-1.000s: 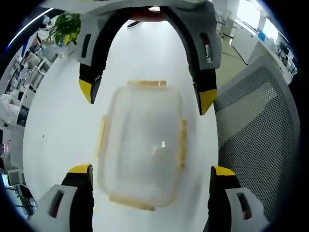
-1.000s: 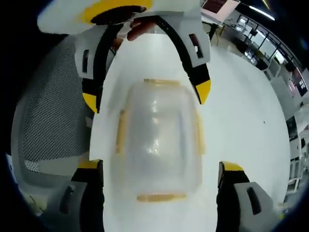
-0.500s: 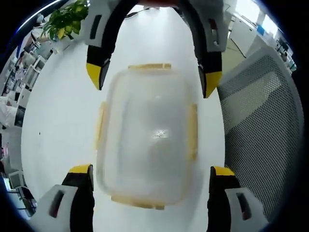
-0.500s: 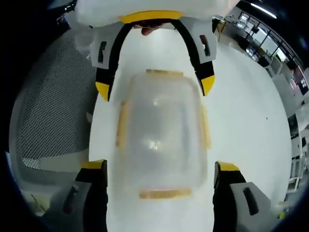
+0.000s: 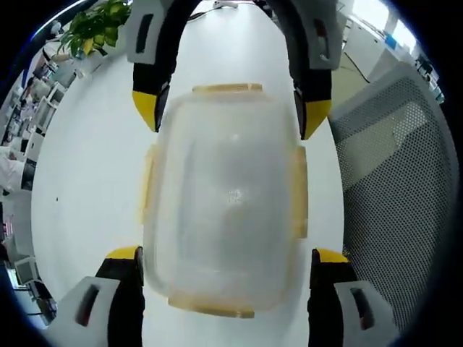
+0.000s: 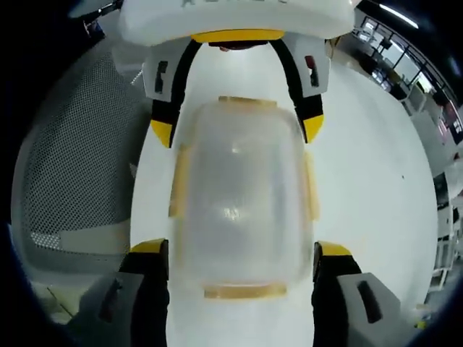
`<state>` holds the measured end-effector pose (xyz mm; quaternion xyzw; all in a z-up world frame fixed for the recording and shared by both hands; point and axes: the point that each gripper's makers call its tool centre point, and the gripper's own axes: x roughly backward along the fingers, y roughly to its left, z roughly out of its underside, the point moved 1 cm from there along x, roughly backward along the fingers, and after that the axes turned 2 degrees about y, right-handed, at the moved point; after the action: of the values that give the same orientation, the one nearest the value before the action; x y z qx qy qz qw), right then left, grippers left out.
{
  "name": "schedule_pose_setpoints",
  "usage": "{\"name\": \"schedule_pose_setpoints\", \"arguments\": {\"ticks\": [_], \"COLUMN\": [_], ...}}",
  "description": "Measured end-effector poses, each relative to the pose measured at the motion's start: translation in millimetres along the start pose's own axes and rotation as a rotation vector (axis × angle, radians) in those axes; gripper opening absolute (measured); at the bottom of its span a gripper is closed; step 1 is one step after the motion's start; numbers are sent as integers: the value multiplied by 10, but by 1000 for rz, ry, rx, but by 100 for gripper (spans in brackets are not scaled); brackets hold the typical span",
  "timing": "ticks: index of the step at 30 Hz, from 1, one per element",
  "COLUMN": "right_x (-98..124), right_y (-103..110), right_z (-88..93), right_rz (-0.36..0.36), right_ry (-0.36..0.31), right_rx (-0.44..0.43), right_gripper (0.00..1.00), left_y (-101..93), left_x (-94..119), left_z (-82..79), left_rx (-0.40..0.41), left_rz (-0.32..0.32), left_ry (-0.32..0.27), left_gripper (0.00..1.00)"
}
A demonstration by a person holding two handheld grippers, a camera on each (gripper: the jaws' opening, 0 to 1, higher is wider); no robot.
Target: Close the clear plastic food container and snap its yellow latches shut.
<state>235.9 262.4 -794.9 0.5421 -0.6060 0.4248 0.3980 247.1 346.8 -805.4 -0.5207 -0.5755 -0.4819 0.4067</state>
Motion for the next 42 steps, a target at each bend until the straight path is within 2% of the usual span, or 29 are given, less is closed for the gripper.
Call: {"name": "schedule_pose_setpoints", "arguments": {"ticks": [6, 9, 23, 33, 42], "right_x": [-17, -30, -20, -39, -83], "right_y": [-13, -13, -12, -9, 8], "right_z": [18, 25, 15, -14, -149], "right_rz": [-2, -5, -4, -5, -7], "right_ry": [6, 15, -35, -3, -8], "right_rx": [10, 13, 3, 18, 29], "right_gripper": [77, 77, 76, 76, 76], "left_y": [37, 73, 61, 51, 25], "left_x": [-24, -26, -32, -25, 6], "left_z": [0, 19, 20, 49, 182], "left_rx": [0, -33, -10, 3, 16], "left_rz": [-22, -44, -42, -43, -45], "left_ry": [2, 20, 19, 24, 26], "left_gripper": [87, 83, 82, 82, 82]}}
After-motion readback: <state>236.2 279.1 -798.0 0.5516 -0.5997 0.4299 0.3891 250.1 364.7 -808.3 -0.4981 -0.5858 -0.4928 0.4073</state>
